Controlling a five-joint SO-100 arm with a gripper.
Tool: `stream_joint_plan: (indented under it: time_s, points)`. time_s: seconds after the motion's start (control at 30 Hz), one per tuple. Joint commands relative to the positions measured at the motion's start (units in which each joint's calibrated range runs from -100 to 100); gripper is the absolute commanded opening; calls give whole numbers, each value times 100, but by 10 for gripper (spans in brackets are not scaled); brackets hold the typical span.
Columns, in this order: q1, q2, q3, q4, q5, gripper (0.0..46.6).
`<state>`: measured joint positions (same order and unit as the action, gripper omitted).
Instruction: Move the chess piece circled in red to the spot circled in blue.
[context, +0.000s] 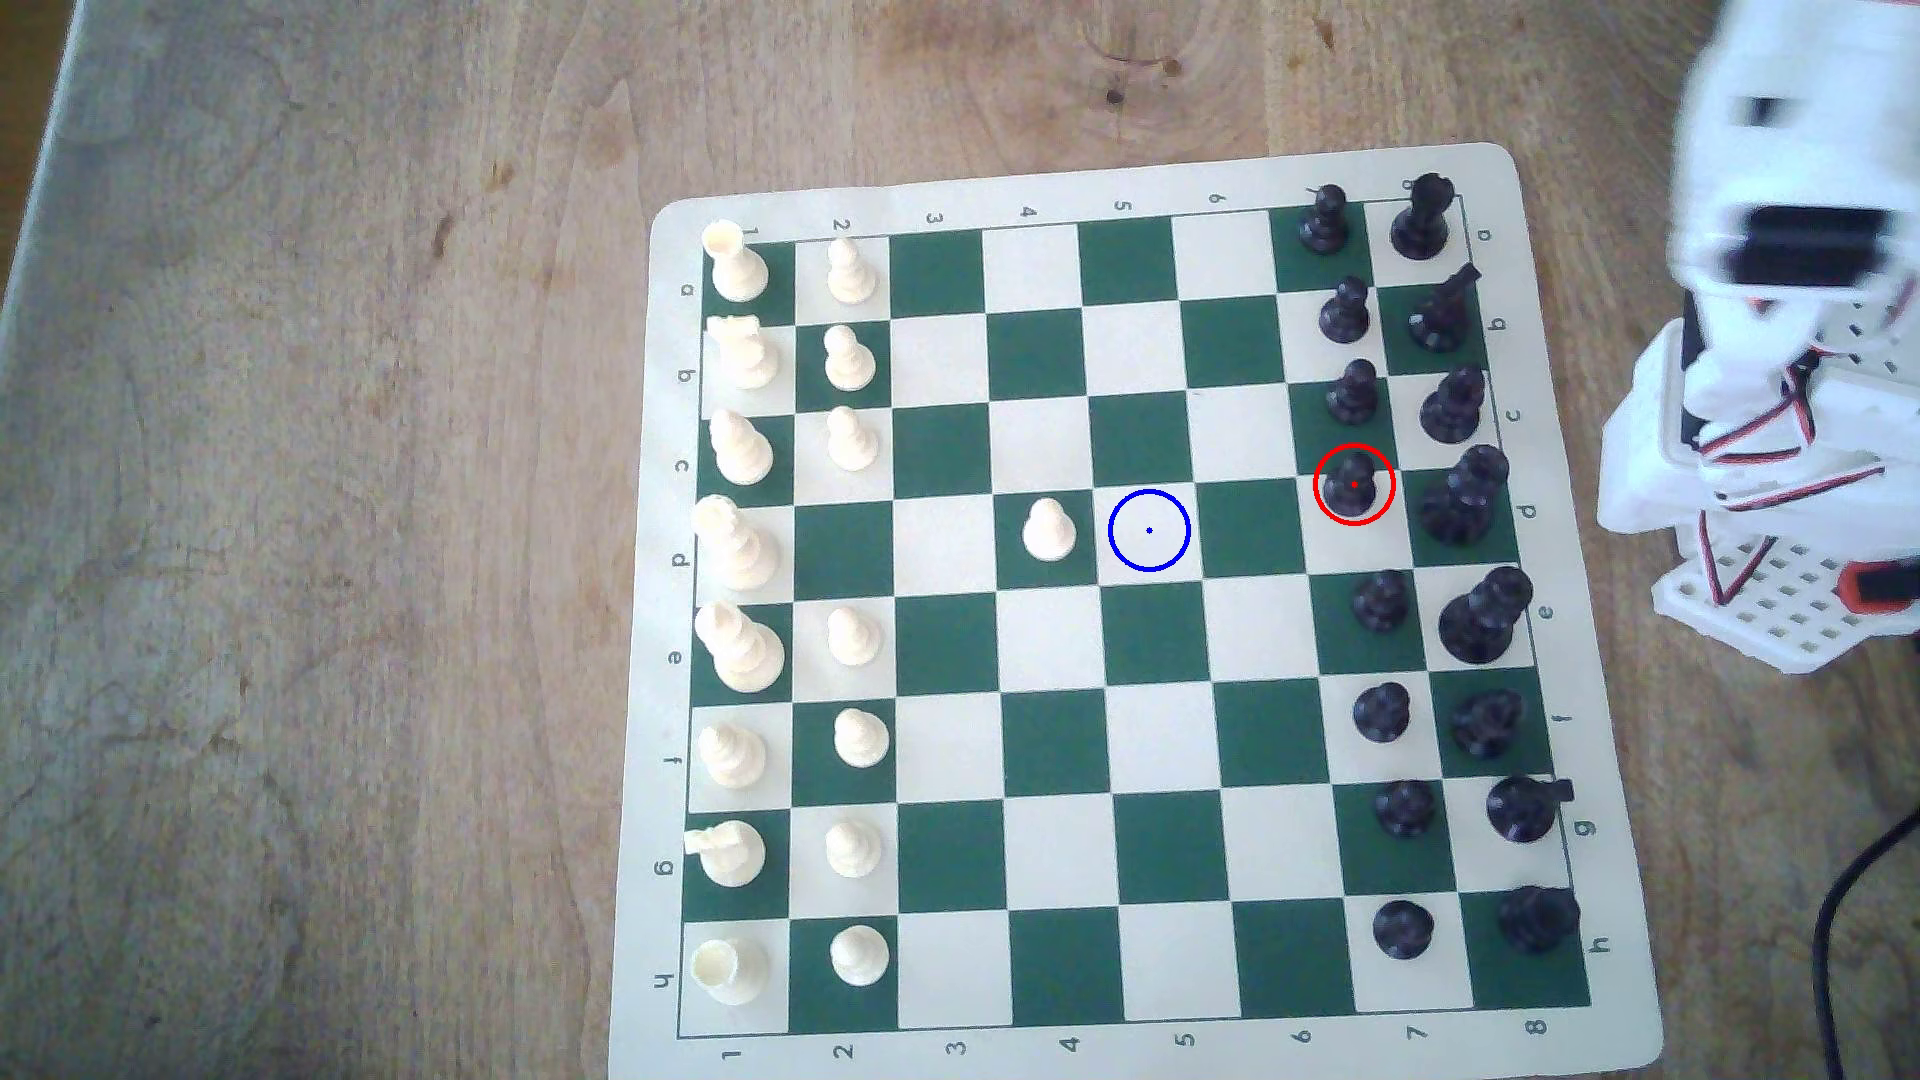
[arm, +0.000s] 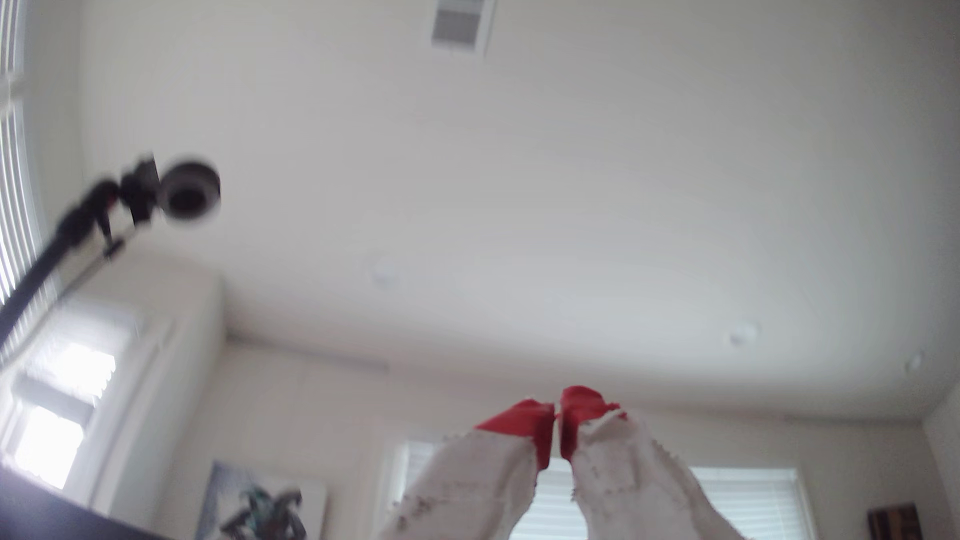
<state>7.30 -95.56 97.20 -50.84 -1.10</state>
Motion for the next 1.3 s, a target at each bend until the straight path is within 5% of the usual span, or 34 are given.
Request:
stream_joint_plan:
  time_s: [0.0,0.2,0.43,0.93,1.27]
  points:
    - [392,-28,-962,2782,-15,2]
    - [854,-11,-2077,6288,-5,8]
    - [697,490,-3047,8745,-24,2]
    - [9,2799,-4833,12487,-982,18]
    - [33,3503,-4298,12496,-938,156]
